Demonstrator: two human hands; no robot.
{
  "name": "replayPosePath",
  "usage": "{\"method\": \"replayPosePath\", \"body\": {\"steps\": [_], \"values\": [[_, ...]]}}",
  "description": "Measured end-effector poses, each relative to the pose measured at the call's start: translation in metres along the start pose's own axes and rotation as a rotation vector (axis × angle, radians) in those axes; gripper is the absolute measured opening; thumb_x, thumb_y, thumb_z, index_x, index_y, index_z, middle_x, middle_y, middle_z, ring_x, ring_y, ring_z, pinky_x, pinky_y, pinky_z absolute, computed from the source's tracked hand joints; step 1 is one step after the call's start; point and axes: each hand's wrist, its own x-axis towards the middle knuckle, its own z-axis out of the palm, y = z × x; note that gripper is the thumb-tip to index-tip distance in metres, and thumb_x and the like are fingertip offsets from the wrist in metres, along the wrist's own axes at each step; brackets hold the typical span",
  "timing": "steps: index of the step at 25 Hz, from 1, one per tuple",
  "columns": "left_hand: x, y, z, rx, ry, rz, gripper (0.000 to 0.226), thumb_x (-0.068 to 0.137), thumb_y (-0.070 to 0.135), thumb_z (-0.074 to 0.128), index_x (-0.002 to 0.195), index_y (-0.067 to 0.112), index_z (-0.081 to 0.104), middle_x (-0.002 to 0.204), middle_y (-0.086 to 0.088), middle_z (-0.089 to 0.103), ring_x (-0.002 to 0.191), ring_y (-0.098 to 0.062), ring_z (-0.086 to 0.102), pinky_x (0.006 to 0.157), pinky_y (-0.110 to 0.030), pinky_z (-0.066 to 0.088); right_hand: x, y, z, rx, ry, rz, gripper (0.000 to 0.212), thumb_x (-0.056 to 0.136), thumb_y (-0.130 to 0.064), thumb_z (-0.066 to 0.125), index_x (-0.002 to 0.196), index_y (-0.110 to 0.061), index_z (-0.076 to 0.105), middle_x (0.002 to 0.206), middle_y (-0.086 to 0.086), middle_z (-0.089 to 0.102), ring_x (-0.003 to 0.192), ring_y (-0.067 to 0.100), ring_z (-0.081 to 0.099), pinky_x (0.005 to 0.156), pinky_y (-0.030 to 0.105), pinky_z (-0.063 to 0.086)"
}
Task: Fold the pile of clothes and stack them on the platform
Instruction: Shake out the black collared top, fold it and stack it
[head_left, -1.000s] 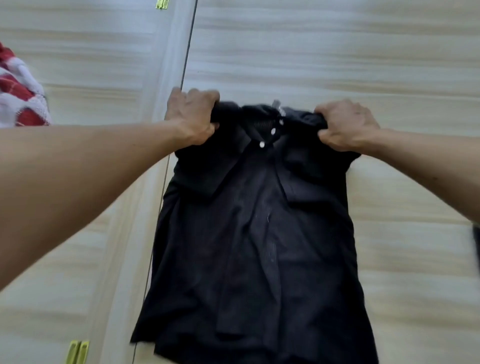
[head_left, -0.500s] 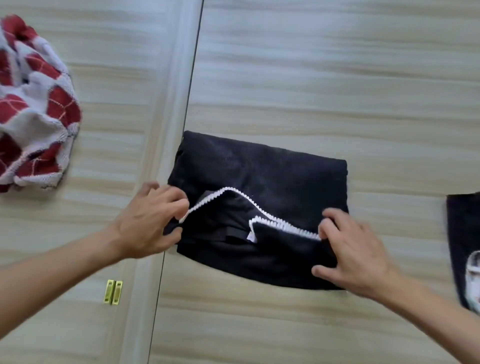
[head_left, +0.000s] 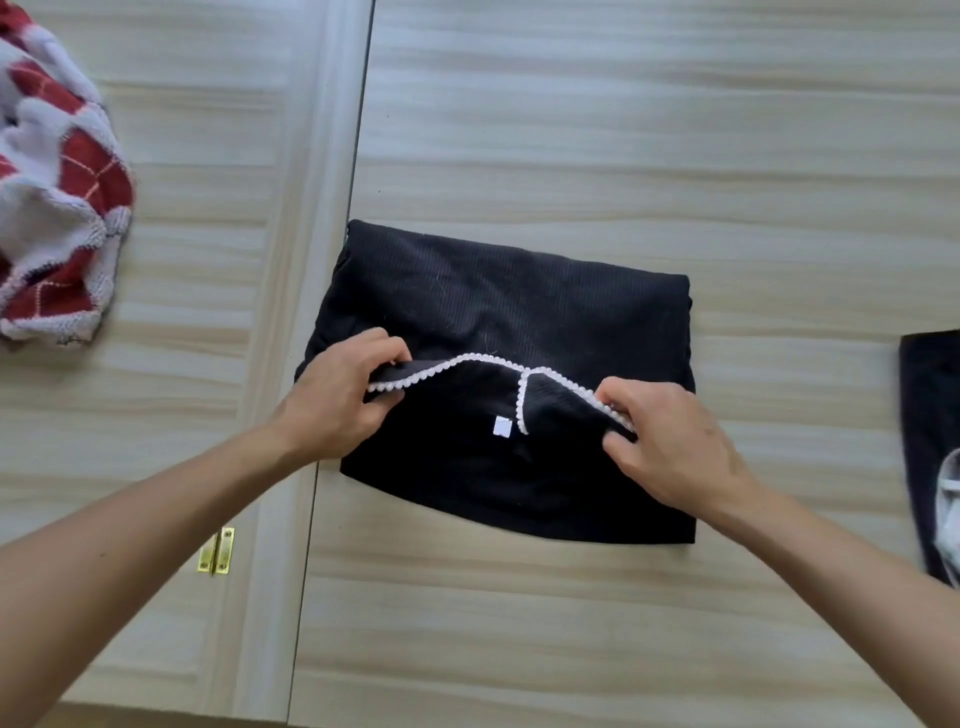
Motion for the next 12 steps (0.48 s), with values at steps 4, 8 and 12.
{"method": "replayPosePath", "body": {"steps": [4,8,12], "values": [[-0.030,-0.010,-0.010,0.392,-0.441,0.227,0.030,0.085,0.057,0.063,0.101,0.032,0.060,0.100,0.012,0.047,0.087,-0.012,0.048,0.077,-0.032,0.045,-0.054,0.003,0.006,-0.207,-0.247,-0.295,0.024,0.075,-0.038,0.060,0.098,-0.030,0.059,0.091,-0.013,0.055,0.089,0.016,0.059,0.070,0.034,0.048],[-0.014,-0.005,-0.005,0.368,-0.182,0.188,0.046,0.091,0.063,0.044,0.114,0.028,0.064,0.115,0.008,0.054,0.106,-0.016,0.050,0.088,-0.036,0.044,-0.044,0.027,0.018,0.236,0.139,0.083,0.040,0.084,-0.039,0.069,0.121,-0.025,0.059,0.110,-0.008,0.053,0.105,0.016,0.055,0.090,0.033,0.048],[0.033,0.001,0.024,0.543,-0.065,0.079,0.088,0.088,0.074,0.041,0.159,0.025,0.026,0.169,-0.007,0.014,0.157,-0.029,0.006,0.123,-0.051,0.021,0.004,0.029,0.023,0.242,0.339,0.404,0.076,0.090,-0.048,0.063,0.155,-0.025,0.030,0.159,0.011,0.025,0.148,0.028,0.024,0.121,0.045,0.023]]}}
